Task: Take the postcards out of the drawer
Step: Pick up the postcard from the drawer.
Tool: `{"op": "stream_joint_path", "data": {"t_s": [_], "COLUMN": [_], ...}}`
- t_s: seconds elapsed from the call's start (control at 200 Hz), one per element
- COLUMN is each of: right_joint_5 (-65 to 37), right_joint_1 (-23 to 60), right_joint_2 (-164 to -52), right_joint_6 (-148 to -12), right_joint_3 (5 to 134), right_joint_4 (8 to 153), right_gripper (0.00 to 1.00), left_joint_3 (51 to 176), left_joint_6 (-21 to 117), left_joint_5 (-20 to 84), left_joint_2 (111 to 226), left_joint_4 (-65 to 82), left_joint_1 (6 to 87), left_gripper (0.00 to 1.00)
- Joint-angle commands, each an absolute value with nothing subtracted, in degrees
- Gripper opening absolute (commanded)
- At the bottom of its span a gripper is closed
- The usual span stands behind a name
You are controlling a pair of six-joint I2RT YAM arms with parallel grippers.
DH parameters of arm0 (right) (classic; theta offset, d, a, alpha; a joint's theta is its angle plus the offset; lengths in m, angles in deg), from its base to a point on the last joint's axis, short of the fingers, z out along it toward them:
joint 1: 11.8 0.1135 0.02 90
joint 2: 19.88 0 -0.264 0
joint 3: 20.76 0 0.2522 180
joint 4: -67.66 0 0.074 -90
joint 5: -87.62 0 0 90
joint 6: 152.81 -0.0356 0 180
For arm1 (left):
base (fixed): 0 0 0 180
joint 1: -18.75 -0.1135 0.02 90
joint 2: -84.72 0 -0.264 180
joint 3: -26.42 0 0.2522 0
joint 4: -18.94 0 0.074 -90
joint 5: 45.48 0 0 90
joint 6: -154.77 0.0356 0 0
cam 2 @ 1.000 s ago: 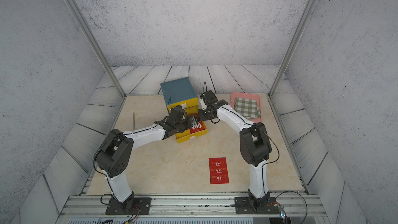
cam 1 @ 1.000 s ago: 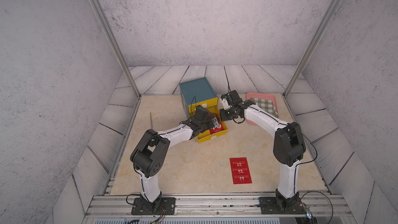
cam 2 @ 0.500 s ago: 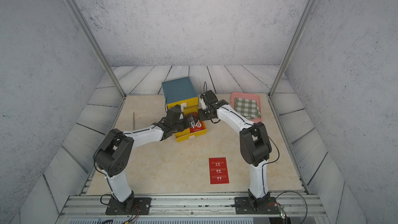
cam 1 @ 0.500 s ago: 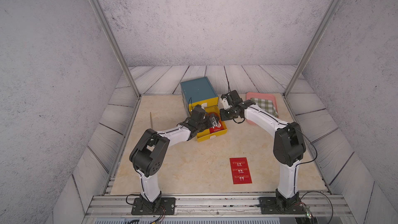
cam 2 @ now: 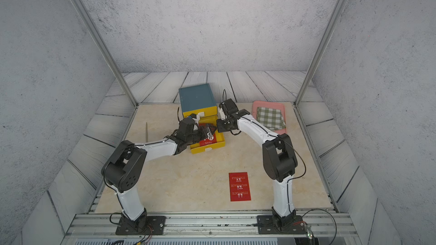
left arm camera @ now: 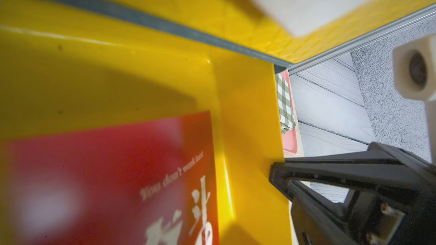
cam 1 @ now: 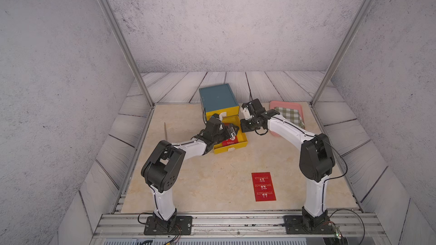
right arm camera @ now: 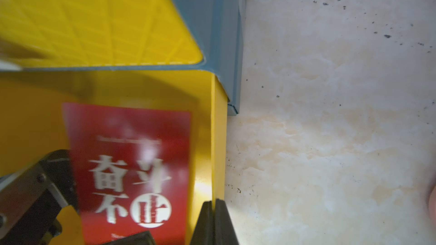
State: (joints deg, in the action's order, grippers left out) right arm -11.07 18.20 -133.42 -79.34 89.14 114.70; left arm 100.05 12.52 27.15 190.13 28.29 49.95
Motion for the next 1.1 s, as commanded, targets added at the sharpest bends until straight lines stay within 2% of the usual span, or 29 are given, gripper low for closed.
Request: {"op": "stream_joint_path", "data": {"t_s": [0.0,0.11,0.215,0.345,0.565,0.811,1.096], "right_joint_5": [-14.1,-14.2,-14.2,-14.1,-14.2,-14.3,-14.3], "right_joint_1": [18.8,18.8,18.8,18.8,18.8,18.8,18.8], "right_joint_2": [-132.8,-132.8,-132.8,-132.8,-133.1,-133.4,-133.5], "right_joint_6": [-79.9,-79.9,-79.9,-79.9,-79.8,-79.8,-79.9], "right_joint_3": [88.5,88.4,88.5,88.5,88.5,89.0,88.9], "right_joint_4": [114.9,114.9,114.9,114.7,114.9,115.2,115.3], "right_gripper": [0.0,0.0,0.0,0.0,0.0,0.0,0.0], "left_joint_3": [99.1,99.1,99.2,99.8,101.2,101.5,103.7], "left_joint_6": [13.8,13.9,13.6,13.9,15.8,13.8,13.5], "left_joint_5": [26.4,26.2,26.2,26.2,27.6,29.0,29.0], "left_joint_2": [190.9,191.0,191.1,190.8,189.6,187.9,185.9], "left_joint_4": [30.0,29.3,29.0,27.9,23.8,21.9,18.8], "left_joint_1": [49.3,49.3,49.3,49.3,49.3,49.1,48.6], "left_gripper": [0.91,0.89,0.82,0.7,0.42,0.18,0.02]}}
